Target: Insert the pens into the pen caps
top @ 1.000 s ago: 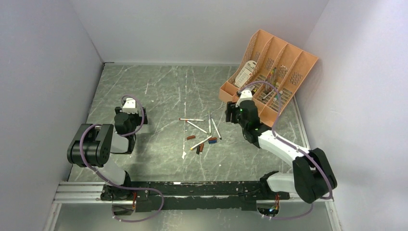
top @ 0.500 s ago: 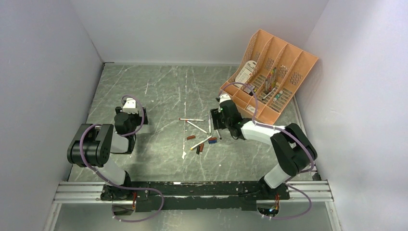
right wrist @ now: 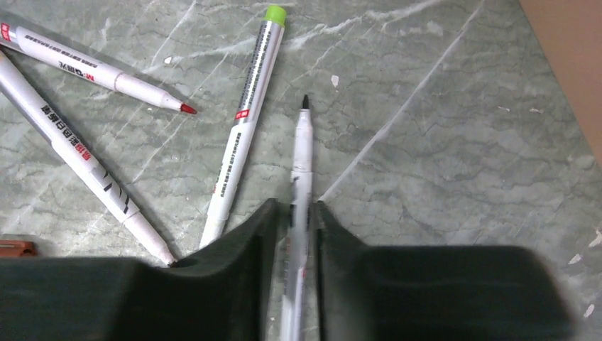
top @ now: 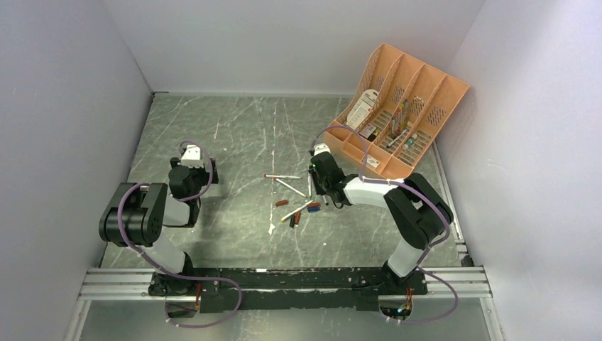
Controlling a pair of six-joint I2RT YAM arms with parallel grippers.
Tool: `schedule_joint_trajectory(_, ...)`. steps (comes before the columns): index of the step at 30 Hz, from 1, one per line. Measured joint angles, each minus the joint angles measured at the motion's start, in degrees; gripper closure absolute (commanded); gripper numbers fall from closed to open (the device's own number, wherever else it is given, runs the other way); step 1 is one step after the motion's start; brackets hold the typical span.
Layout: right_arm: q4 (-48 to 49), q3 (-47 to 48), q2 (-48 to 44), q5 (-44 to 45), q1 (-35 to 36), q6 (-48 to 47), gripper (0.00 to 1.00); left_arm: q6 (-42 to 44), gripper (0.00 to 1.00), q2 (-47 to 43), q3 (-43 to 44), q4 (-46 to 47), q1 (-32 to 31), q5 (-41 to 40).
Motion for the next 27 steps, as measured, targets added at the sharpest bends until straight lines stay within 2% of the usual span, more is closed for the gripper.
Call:
schedule_joint_trajectory(4, -0.42, 0.28, 0.17, 0.61, 0.15, -0.13, 0.99, -0.02, 0.04, 0.0, 0.0, -0.02, 0.04, 0.0)
schedule_joint_trajectory(9, -1.29, 0.28, -2.08, 1.16, 0.13, -0.35, 1.0, -0.04, 0.04, -2.1, 0.48, -3.58, -0.66, -3.34)
schedule_joint_trajectory(12, -1.16, 0.28, -6.36, 1.75, 0.13, -0.57, 1.0, -0.55, 0.04, -8.35, 1.97, -9.81, -2.93, -8.72)
schedule_joint_trajectory(19, 3.69, -2.89, -20.92, -0.44, 0.13, 0.61, 1.0, -10.34, 0.04, -25.88, 12.17, -29.24, -10.93, -16.98)
schedule_joint_trajectory(22, 8.55, -6.08, -28.2, -3.52, 0.13, 3.61, 1.0, -14.88, 0.04, -29.9, 15.28, -33.07, -15.85, -11.98)
schedule_joint_trajectory(25, 13.84, -8.5, -34.25, -8.0, -0.09, 8.31, 1.0, -22.08, 0.01, -30.62, 15.47, -30.45, -17.07, 2.43)
schedule_joint_trajectory(27, 17.07, -9.31, -37.35, -11.21, -0.2, 10.91, 1.0, -29.09, 0.12, -28.7, 13.84, -22.93, -17.35, 12.9)
